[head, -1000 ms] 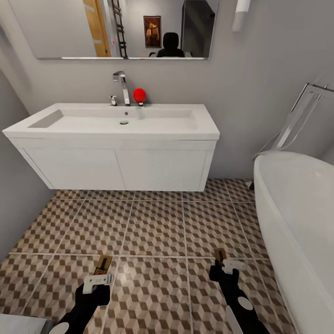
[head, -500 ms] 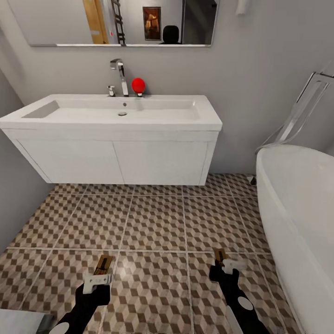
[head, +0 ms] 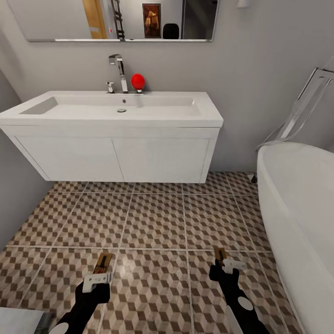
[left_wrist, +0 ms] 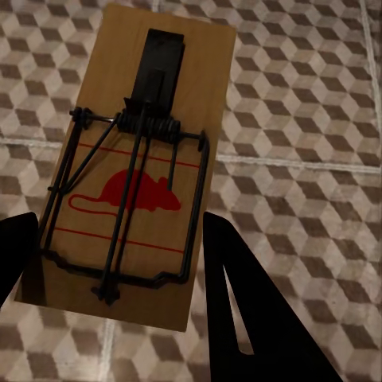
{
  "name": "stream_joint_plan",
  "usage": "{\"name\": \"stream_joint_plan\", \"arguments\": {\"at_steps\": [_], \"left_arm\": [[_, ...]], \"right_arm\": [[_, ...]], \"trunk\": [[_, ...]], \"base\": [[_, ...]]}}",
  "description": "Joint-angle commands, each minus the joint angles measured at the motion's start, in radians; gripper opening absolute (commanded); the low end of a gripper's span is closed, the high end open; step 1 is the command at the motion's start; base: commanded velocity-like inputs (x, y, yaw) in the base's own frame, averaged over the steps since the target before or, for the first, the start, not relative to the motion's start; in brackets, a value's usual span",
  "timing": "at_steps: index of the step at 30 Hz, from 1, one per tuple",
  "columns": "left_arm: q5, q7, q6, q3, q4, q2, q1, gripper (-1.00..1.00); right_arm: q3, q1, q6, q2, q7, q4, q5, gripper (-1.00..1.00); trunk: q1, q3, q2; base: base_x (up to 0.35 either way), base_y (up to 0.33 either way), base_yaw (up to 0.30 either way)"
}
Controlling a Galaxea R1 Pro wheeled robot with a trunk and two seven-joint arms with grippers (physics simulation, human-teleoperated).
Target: Take the four mousetraps from the cabinet in the bathroom and place them on the bathroom floor. Make sure all four end up on the same floor surface, and ensure that at least two of them are either under or directly next to the same bathroom sink.
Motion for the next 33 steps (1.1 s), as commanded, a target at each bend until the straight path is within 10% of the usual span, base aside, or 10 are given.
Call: {"name": "stream_joint_plan", "arguments": {"at_steps": [1, 11, 33], "left_arm": [[0.007, 0.011, 0.000, -0.003, -0.002, 0.001, 0.000, -1.00], [0.007, 0.011, -0.008, -0.003, -0.002, 0.001, 0.000, -1.00], [0.007, 0.012, -0.006, -0.003, -0.002, 0.000, 0.000, -1.00]], "right_arm": [[0.003, 0.000, -0.003, 0.000, -0.004, -0.001, -0.011, -1.00], [0.003, 0.000, -0.008, 0.000, -0.004, -0.001, -0.011, -1.00], [0.003, 0.000, -0.008, 0.000, -0.004, -0.001, -0.011, -1.00]], "trunk": [[0.000, -0.001, 0.000], [0.000, -0.001, 0.000], [0.084, -0.098, -0.154]], "base": [[0.000, 0.000, 0.000], [0.000, 0.000, 0.000], [0.000, 0.000, 0.000]]}}
